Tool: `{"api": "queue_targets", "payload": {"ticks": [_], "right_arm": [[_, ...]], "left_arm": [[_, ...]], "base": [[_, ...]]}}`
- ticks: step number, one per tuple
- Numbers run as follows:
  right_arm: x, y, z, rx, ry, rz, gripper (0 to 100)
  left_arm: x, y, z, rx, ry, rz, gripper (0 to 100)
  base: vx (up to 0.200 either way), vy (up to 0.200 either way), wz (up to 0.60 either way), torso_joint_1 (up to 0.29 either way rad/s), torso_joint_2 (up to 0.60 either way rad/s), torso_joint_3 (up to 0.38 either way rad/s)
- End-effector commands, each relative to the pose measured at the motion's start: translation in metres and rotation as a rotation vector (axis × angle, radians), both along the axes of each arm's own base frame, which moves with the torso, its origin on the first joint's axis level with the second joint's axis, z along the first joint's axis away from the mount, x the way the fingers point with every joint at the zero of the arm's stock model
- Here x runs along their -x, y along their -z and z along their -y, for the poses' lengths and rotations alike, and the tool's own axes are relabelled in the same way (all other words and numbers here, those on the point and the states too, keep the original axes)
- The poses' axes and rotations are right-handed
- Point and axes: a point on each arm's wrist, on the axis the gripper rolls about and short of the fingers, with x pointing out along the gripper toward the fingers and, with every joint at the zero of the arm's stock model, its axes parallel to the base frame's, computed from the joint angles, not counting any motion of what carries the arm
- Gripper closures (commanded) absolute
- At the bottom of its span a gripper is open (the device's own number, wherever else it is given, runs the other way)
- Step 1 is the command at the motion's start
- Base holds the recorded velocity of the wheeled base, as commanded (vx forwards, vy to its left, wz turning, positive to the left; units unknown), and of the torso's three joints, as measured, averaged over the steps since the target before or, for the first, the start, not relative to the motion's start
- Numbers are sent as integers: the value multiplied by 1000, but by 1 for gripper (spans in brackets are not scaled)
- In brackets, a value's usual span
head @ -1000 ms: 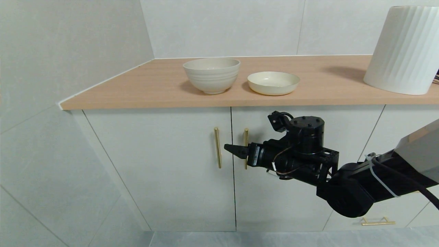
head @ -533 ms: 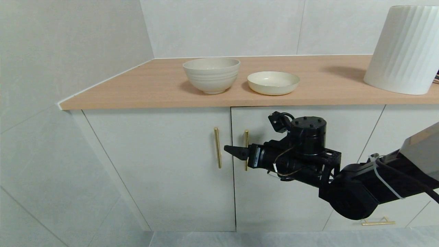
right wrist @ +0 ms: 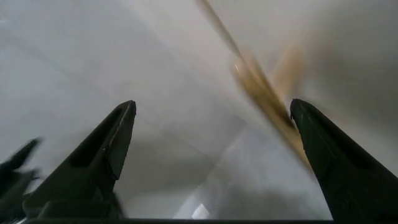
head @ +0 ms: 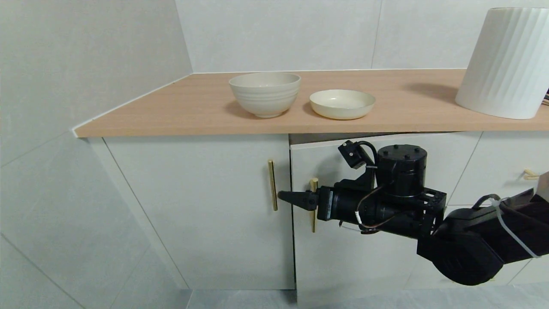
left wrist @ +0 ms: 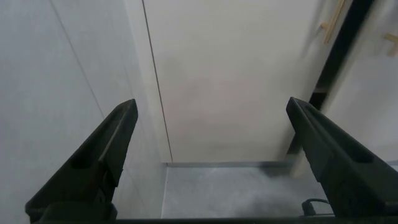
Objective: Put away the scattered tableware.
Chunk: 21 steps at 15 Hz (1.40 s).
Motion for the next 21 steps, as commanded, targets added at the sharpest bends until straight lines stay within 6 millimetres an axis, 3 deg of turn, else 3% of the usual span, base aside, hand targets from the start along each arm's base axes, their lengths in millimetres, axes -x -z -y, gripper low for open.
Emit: {"api": "queue_targets", "payload": {"ticks": [1,14,16,21], "right_arm": [[1,-6,3,-10,12,14,0],[30,-18,34,-5,-133,-32,0],[39,-27,40,-1,-226,-69,0],[43,-27,45,3,-240,-74,0]], "left_arm": [[0,0,0,0,-1,-1,0],[0,0,0,0,1,-1,0],[0,0,0,-1,-1,-1,0],[1,-4,0,-18,5,18,0]], "base": [[0,0,0,0,0,0],[0,0,0,0,0,0],[0,0,0,0,0,0],[0,0,0,0,0,0]]}}
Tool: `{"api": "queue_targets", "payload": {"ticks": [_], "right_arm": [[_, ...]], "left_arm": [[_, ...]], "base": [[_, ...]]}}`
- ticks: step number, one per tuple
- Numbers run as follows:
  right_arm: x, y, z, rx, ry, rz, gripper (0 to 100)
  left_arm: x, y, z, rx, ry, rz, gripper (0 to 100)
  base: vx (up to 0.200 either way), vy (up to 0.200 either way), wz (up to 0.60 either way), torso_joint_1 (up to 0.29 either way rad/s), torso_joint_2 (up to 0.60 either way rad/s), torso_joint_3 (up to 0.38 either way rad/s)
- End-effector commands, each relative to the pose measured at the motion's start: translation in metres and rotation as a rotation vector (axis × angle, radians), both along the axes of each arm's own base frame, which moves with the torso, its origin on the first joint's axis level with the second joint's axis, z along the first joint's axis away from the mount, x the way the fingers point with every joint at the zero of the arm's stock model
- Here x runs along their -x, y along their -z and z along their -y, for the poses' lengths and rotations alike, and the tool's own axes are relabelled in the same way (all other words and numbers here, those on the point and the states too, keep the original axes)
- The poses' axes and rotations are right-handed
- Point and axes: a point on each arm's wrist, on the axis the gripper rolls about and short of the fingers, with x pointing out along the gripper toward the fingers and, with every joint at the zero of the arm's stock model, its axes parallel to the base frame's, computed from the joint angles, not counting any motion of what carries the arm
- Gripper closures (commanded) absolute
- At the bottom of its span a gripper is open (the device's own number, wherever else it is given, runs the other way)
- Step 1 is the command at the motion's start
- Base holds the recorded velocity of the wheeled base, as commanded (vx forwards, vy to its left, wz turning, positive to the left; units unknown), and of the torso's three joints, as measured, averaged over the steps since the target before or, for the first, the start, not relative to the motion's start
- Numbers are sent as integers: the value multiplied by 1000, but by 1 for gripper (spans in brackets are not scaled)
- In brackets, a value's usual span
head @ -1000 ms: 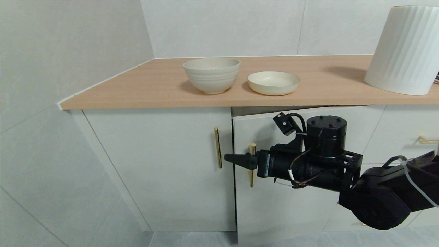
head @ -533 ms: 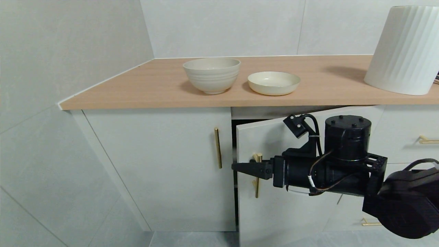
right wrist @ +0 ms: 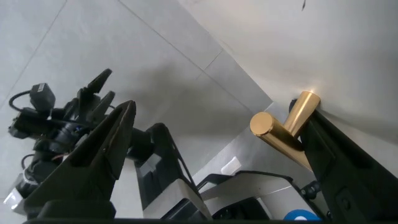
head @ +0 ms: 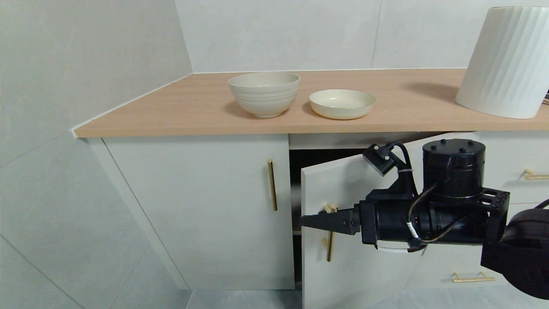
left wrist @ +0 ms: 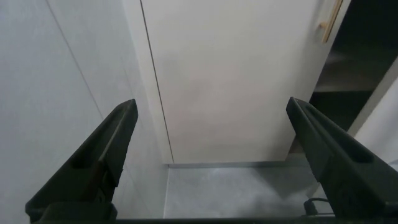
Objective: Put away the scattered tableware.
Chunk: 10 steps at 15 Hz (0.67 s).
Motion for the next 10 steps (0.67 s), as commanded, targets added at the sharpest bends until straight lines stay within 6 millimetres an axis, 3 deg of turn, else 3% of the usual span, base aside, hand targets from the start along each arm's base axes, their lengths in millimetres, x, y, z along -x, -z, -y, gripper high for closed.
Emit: {"api": "queue_targets", "payload": {"ticks": [1,3,4,5,6,7,8,10], "right_arm": [[3,-5,3,-13,0,19,0],[5,-6,4,-15,0,22,0],[5,-5,5,-11,0,17,0],[5,-5,5,-11,0,17,0],[6,-5,5,-11,-1,17,0],[6,-4,5,-10,-2,17,0],[6,-4,5,-11,-2,18,0],[8,-6,7,-15,-2,23,0]], "left_arm": [[4,-14,0,-4,13,43,0],[9,-35,2,-6,91,44,0],[6,-60,4,-3,245,-23,0],[3,-69,5,4,297,-46,0],[-16,-102,8,42,450,-123,0],[-30,-115,10,64,496,-171,0],[-58,-133,13,85,551,-253,0],[-107,-147,23,110,655,-393,0]], "base": [[0,0,0,0,0,0],[0,0,0,0,0,0],[0,0,0,0,0,0],[0,0,0,0,0,0],[0,0,0,0,0,0],[0,0,0,0,0,0],[0,0,0,0,0,0],[0,0,0,0,0,0]]}}
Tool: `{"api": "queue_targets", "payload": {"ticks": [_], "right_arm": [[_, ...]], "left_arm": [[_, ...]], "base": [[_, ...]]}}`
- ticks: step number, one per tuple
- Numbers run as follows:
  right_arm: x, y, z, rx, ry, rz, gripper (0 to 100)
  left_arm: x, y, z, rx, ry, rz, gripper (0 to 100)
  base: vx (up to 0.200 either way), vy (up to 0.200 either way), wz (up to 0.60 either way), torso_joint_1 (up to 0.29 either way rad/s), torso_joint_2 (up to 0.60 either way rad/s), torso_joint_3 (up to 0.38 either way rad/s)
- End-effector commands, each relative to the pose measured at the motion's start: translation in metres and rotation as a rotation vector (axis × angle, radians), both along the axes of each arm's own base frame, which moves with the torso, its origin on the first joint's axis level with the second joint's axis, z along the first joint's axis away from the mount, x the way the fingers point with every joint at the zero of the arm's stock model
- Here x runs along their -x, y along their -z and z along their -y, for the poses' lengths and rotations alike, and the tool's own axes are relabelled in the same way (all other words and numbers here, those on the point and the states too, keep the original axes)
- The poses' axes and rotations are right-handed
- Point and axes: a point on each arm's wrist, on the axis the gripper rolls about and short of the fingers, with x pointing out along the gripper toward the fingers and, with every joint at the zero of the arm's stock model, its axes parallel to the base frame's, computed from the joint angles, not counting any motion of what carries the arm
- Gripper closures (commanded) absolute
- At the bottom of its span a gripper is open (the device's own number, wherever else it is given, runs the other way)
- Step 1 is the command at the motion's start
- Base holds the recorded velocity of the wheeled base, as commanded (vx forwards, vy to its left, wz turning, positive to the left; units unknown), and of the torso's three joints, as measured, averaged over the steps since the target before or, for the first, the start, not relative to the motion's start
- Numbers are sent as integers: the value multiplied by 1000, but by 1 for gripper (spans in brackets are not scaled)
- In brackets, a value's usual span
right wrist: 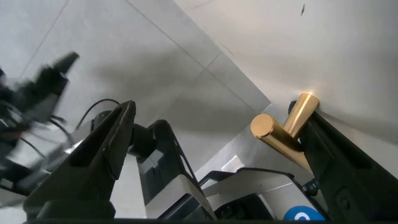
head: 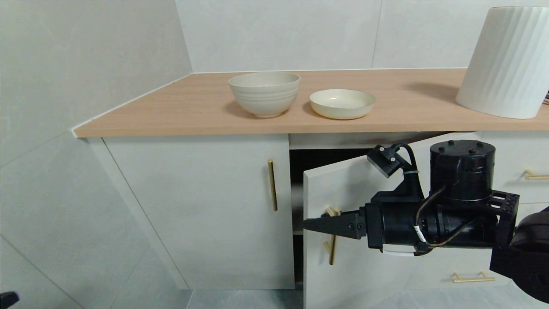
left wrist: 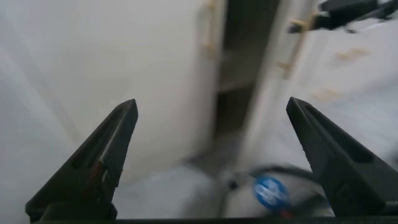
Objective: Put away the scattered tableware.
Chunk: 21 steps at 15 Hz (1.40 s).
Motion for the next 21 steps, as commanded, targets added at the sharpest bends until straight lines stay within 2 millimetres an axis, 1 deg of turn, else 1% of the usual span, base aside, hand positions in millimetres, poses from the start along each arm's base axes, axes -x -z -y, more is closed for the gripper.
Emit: {"api": "queue_targets", "payload": {"ticks": [1,2,3,5,6,7,9,11,15,16,21], "right_arm": [[2,-3,2,-8,-1,12,0],[3,-4,3,-10,-1,14,0],[5,-3,3,-7,-1,10,0],[5,-1,4,-3,-1,5,0],[4,0,3,-1,-1,2,0],[4,0,3,1,-1,0,0],[5,0,3,0,-1,1,0],[5,0,4,-1,-1,2,0],[4,1,3,3,-1,-3,0],[4,1,3,3,-1,-3,0],[4,1,3,2,-2,-1,0]], "left_arm": [[-103,-35,21,10,226,-321,0],[-122,-26,28,3,246,-389,0],[-137,-14,35,3,266,-456,0],[-156,7,47,18,294,-546,0],[-171,26,54,34,295,-586,0],[-181,37,58,55,291,-594,0],[-186,48,68,92,309,-597,0],[-186,47,71,112,313,-588,0],[-185,47,71,106,297,-582,0],[-185,47,71,103,292,-584,100],[-191,45,75,93,296,-550,100]], "base": [[0,0,0,0,0,0],[0,0,0,0,0,0],[0,0,0,0,0,0],[0,0,0,0,0,0],[0,0,0,0,0,0],[0,0,0,0,0,0],[0,0,0,0,0,0],[0,0,0,0,0,0],[0,0,0,0,0,0],[0,0,0,0,0,0],[0,0,0,0,0,0]]}}
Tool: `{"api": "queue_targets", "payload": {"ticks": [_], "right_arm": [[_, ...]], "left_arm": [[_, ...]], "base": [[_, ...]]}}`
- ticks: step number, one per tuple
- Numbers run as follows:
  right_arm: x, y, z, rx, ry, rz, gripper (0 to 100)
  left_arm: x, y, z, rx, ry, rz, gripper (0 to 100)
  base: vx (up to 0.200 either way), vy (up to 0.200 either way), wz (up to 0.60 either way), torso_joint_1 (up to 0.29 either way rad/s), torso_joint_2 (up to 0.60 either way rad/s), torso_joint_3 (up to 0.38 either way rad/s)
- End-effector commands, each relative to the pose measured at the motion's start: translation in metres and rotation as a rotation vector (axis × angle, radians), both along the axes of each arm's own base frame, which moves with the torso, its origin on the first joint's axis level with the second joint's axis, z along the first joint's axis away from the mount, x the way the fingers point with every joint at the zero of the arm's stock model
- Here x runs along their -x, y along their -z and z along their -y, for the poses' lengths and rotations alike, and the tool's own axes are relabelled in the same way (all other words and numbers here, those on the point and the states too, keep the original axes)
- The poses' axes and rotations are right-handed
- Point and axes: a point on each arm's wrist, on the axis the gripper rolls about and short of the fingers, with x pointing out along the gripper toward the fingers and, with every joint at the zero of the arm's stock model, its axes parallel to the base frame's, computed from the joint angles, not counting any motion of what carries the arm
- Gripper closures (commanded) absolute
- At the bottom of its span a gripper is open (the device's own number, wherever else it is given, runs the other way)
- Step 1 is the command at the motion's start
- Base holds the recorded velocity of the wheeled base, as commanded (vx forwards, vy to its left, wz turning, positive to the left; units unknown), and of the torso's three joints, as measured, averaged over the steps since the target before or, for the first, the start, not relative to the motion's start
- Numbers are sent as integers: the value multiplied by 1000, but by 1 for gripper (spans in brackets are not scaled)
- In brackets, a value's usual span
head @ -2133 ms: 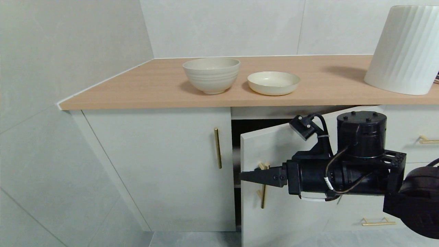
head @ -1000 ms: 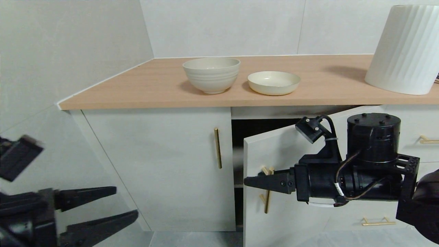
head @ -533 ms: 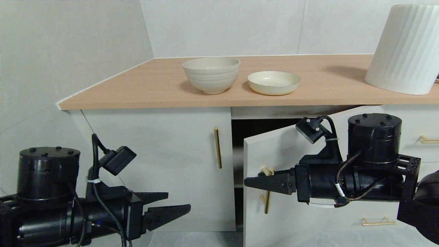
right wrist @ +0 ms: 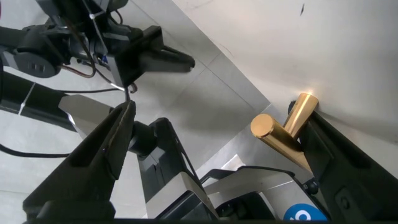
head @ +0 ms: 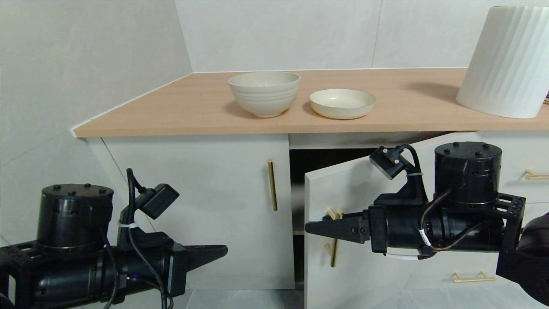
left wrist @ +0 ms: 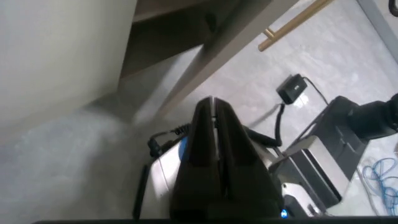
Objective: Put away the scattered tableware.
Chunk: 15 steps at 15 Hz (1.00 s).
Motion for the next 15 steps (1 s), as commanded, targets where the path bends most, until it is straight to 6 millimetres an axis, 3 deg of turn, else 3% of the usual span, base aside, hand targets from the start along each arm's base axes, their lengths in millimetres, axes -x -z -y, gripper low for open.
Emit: {"api": "queue_targets", "payload": {"ticks": [1,3,7,8,9,12,15], "right_arm": [[0,0,0,0,-1,0,0],[1,-1,1,-2,-1,3,0],[1,1,1,1,-1,-2,0],[1,1,0,3,-1,-4,0],[1,2,0,4,-1,-6,0],[2,3,2,8,-1,-8,0],[2,4,2,10,-1,-10,0]], "left_arm": [[-5,-2,2,5,2,19,100],[-15,-3,7,12,10,27,100],[-45,-4,40,13,81,28,100],[-49,4,46,9,98,4,100],[-50,20,63,-2,145,-10,100],[-57,43,81,41,156,49,100],[-75,69,104,131,82,194,100]], "base": [[0,0,0,0,0,0],[0,0,0,0,0,0],[0,0,0,0,0,0],[0,0,0,0,0,0],[0,0,0,0,0,0],[0,0,0,0,0,0],[0,0,0,0,0,0]]}}
